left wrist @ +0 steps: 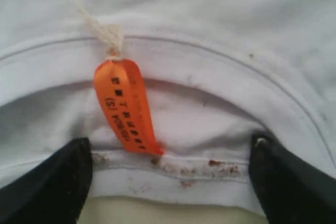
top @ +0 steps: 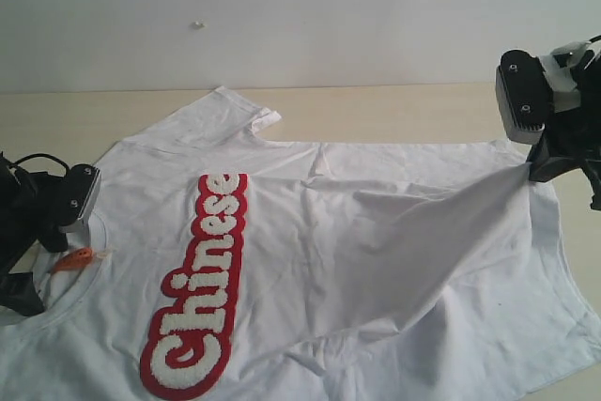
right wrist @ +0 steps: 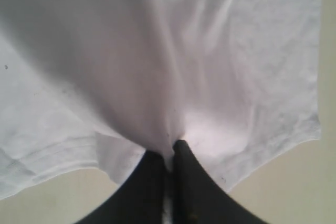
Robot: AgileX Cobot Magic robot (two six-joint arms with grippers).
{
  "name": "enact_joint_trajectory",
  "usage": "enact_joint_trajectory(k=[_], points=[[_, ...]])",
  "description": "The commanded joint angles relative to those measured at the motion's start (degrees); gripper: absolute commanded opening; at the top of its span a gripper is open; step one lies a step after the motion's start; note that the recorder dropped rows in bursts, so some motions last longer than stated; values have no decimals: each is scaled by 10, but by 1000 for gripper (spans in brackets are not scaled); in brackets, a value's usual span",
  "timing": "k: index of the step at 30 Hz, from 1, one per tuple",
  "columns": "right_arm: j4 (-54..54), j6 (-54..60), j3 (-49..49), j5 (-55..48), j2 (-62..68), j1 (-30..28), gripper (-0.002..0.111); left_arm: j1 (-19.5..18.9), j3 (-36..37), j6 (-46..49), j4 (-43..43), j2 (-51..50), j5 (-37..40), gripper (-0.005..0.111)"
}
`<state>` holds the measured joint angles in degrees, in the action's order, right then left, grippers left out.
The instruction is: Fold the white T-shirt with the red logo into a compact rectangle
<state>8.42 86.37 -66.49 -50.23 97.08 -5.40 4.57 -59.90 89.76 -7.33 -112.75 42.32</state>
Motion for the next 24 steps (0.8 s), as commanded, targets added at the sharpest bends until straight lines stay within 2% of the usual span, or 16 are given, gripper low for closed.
enact_joint_trajectory(k=[1,4,7,12,18,24], points=[[2,5,4,-3,9,1,0,1,12,2,-21,-33,-51,64],[2,5,4,-7,24,1,0,1,12,2,-21,-50,-36,41],[2,5,4,-7,34,1,0,1,12,2,-1,-68,-18,2],[-7,5,2,7,33,1,0,1,11,-3,29,-52,-18,1],[-75,-33,-43,-16,0,1,0,0,7,-96,131,26,-13,1],[-77,-44,-89,-57,-20,1,0,-6,-33,-143,137,135,30,0]])
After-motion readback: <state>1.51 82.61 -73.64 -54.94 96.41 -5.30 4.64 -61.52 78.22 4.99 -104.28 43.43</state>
